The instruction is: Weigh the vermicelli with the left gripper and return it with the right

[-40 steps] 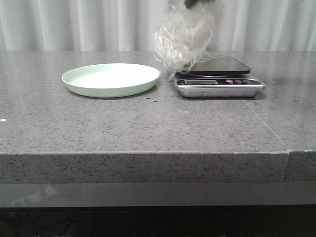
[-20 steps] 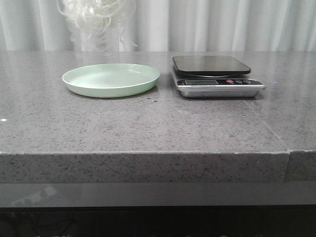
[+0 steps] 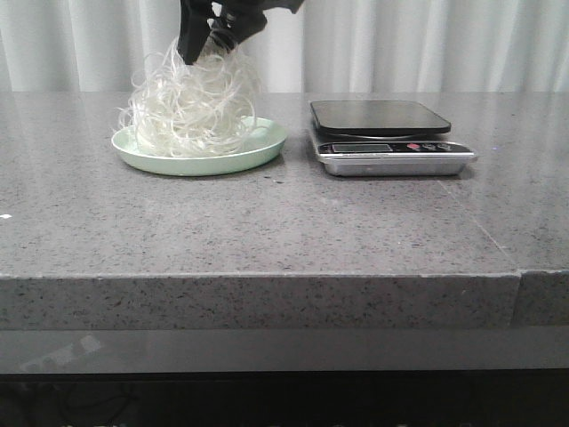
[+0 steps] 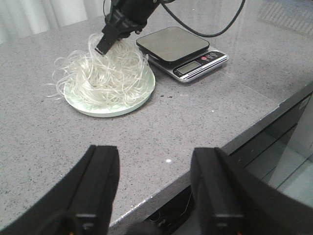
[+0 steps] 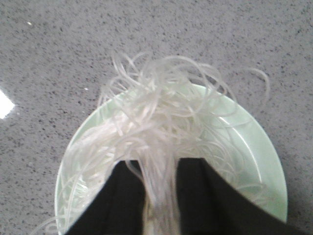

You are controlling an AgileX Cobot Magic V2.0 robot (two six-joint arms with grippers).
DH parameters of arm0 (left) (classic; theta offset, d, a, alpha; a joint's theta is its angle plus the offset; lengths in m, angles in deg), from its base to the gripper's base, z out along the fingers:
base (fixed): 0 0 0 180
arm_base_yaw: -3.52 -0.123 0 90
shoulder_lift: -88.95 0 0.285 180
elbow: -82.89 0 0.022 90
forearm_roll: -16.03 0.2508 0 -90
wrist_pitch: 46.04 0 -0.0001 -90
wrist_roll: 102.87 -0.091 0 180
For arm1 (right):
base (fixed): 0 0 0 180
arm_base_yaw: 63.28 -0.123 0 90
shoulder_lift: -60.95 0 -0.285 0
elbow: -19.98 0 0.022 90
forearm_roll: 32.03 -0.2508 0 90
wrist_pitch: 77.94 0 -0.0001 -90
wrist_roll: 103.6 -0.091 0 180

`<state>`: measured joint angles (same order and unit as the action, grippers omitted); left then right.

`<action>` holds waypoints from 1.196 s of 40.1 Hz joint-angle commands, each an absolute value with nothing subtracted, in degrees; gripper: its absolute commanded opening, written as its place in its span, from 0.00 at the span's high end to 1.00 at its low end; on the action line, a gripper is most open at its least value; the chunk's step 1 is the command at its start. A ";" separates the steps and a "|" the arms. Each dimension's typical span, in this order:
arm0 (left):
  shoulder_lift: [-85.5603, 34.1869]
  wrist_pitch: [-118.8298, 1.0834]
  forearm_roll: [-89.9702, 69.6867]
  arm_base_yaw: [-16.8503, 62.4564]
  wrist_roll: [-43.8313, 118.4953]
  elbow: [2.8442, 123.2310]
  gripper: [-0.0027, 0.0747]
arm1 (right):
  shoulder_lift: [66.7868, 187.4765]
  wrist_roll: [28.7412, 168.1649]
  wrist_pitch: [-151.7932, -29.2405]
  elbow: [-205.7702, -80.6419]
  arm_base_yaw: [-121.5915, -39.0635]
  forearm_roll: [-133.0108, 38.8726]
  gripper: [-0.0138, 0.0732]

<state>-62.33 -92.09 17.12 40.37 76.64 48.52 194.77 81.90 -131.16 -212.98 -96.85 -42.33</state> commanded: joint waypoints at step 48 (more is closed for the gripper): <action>-61.72 -88.08 16.58 40.36 77.13 49.85 0.41 | 131.88 74.68 -116.40 -156.56 -96.72 -32.63 0.29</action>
<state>-62.33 -92.09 17.12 40.37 76.64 48.52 138.21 74.91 -121.42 -160.31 -96.85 -33.63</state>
